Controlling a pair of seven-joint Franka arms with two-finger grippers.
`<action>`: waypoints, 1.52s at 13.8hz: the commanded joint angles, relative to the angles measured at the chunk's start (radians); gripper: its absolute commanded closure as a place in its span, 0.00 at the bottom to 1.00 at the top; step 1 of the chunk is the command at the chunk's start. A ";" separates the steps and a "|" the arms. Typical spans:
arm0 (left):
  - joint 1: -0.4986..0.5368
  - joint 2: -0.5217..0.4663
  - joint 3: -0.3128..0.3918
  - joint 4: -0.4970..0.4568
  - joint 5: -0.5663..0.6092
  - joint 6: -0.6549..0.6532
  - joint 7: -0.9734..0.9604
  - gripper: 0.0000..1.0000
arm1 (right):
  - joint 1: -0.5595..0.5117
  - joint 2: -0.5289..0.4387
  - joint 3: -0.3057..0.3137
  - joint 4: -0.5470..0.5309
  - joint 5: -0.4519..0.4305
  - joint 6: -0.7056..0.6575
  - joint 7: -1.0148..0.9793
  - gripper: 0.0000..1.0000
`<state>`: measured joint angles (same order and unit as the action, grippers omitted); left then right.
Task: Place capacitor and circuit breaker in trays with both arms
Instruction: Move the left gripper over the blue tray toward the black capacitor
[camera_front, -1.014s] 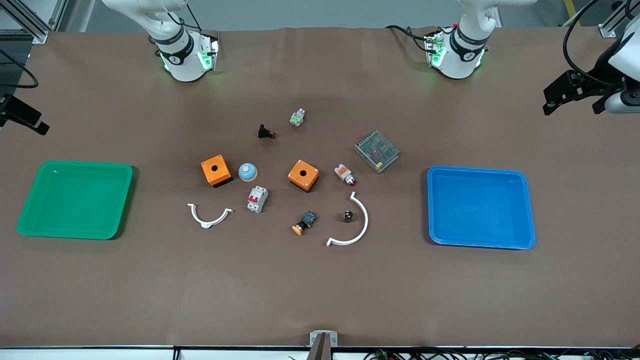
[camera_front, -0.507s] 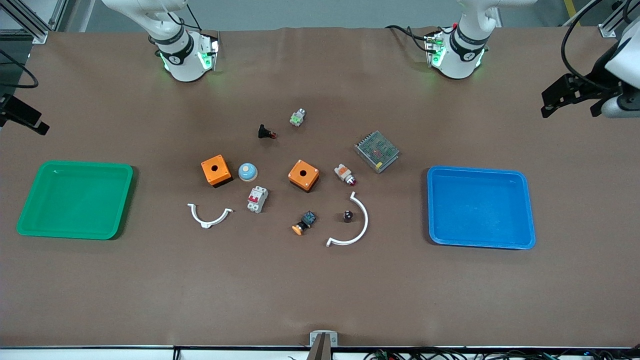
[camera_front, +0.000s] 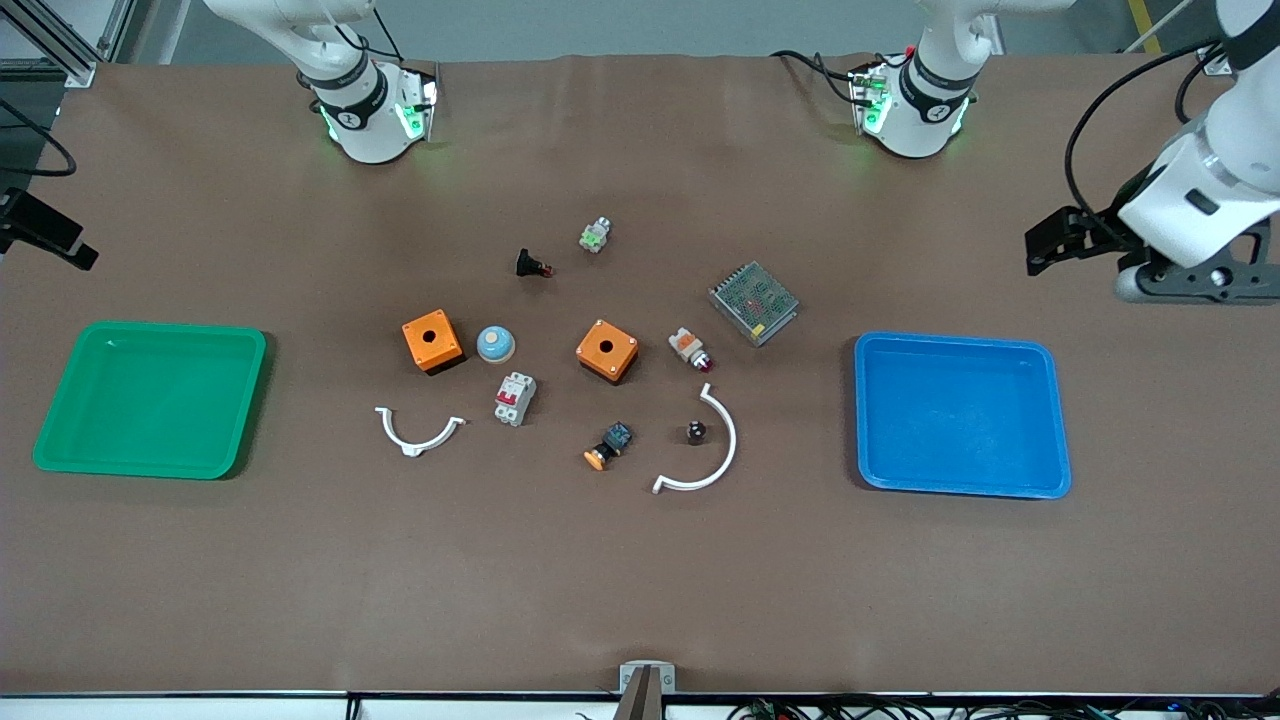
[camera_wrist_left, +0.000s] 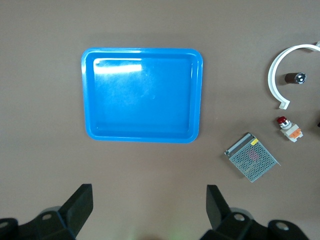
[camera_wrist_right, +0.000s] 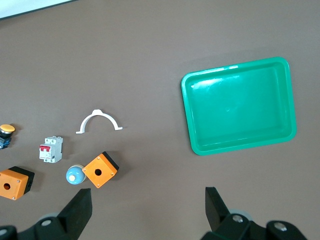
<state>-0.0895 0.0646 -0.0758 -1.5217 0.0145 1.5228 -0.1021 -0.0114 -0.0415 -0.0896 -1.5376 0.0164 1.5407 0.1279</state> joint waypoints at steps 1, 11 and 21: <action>0.001 0.029 -0.030 0.008 -0.016 0.034 -0.053 0.00 | -0.019 0.011 0.013 0.024 -0.012 -0.014 -0.005 0.00; -0.003 0.116 -0.122 0.005 -0.016 0.131 -0.211 0.00 | -0.015 0.011 0.013 0.024 -0.010 -0.014 -0.005 0.00; -0.148 0.227 -0.122 0.002 -0.004 0.218 -0.412 0.00 | -0.018 0.011 0.013 0.024 -0.012 -0.014 -0.007 0.00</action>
<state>-0.2218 0.2673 -0.1987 -1.5256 0.0128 1.7161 -0.4816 -0.0116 -0.0415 -0.0893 -1.5376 0.0164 1.5407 0.1279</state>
